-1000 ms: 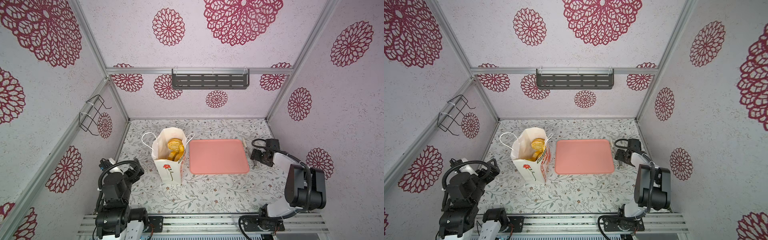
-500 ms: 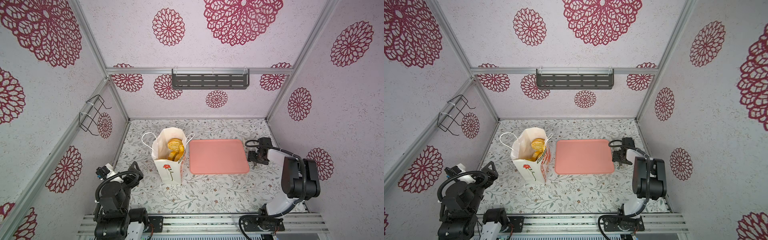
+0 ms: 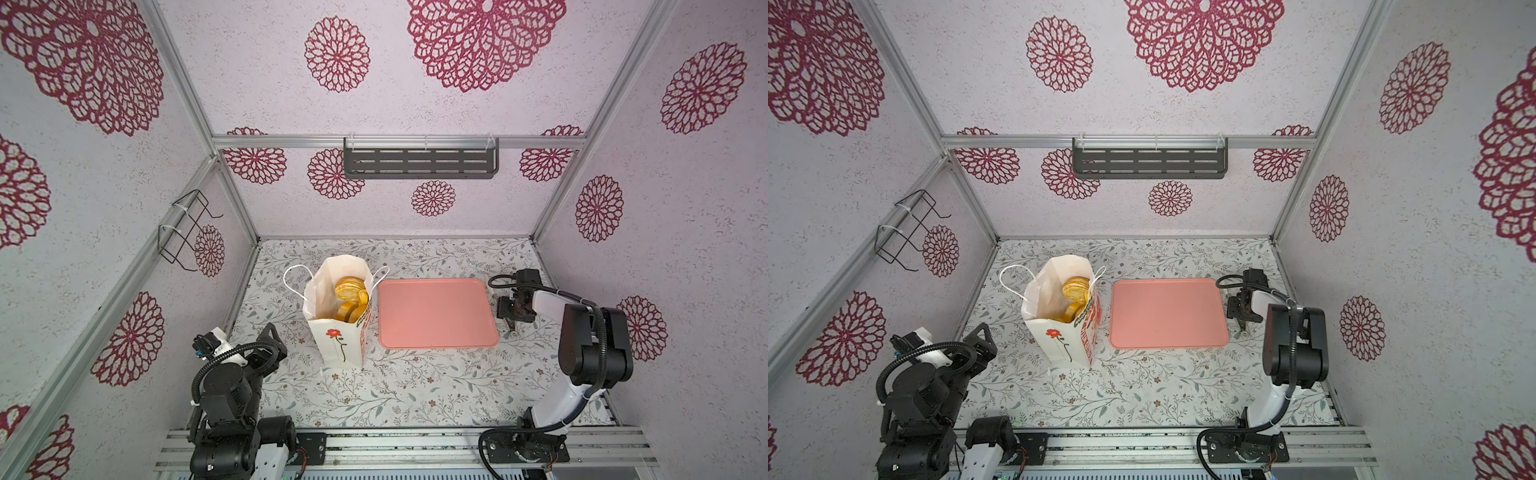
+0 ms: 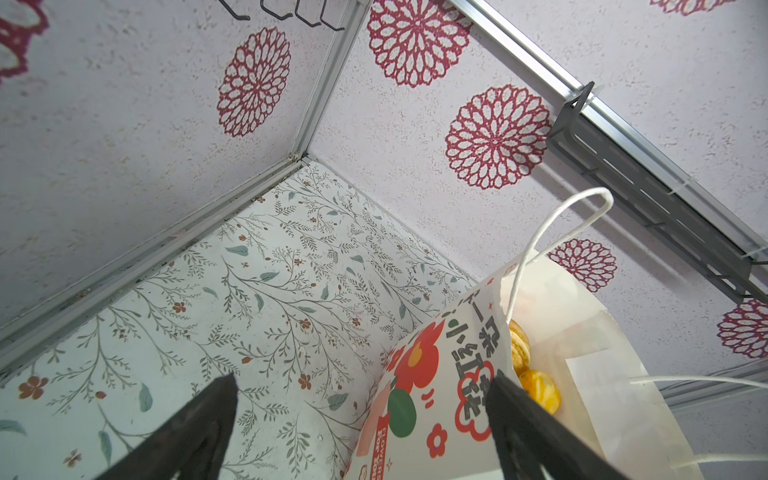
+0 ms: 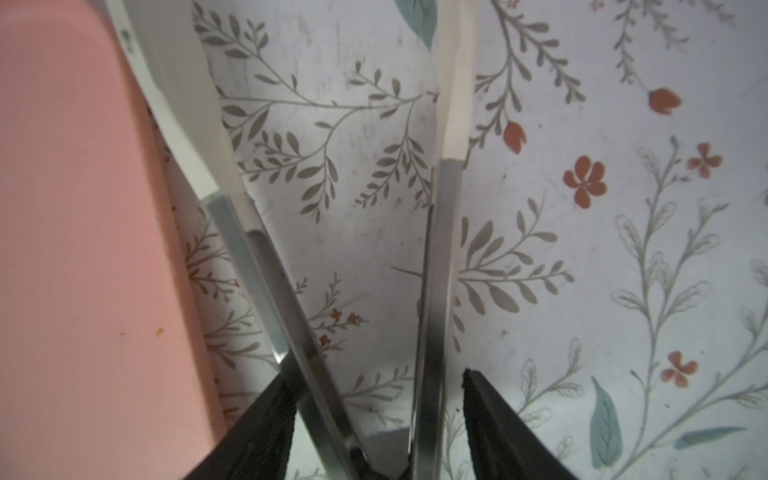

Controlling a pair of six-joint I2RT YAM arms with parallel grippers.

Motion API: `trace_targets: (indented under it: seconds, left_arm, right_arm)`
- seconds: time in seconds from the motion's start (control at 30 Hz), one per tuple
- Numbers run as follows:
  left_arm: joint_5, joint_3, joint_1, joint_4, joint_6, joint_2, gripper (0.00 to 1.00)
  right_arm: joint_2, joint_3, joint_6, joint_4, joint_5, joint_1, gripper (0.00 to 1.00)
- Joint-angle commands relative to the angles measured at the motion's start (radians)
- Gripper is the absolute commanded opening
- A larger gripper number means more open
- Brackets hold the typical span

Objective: Take the fake bread out of the paper bag

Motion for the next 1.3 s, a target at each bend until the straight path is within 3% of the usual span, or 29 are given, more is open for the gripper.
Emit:
trace_targets:
  seconds: [0.0,0.17,0.5,0.67,0.93,1.27]
  left_arm:
    - [0.01,-0.011,-0.006,0.031,0.001,-0.009,0.97]
    - [0.032,-0.015,-0.006,0.04,0.005,-0.009,0.97]
    - [0.036,-0.012,-0.015,0.037,0.003,-0.012,0.97]
    - [0.036,-0.011,-0.022,0.034,-0.001,-0.012,0.97]
    - [0.025,-0.012,-0.036,0.028,-0.013,-0.012,0.97]
    - [-0.009,0.003,-0.062,-0.004,-0.024,0.004,0.97]
  right_arm:
    - [0.003,0.025,-0.012,-0.006,-0.001,0.002,0.65]
    - [0.04,0.033,-0.005,-0.01,0.012,0.053,0.65]
    - [-0.005,-0.026,0.015,0.006,0.104,0.09,0.39]
    - [-0.11,-0.037,0.044,-0.034,0.13,0.09,0.35]
    - [-0.3,0.049,0.087,-0.196,0.05,0.09,0.35]
    - [-0.407,0.165,0.129,-0.368,-0.232,0.085,0.43]
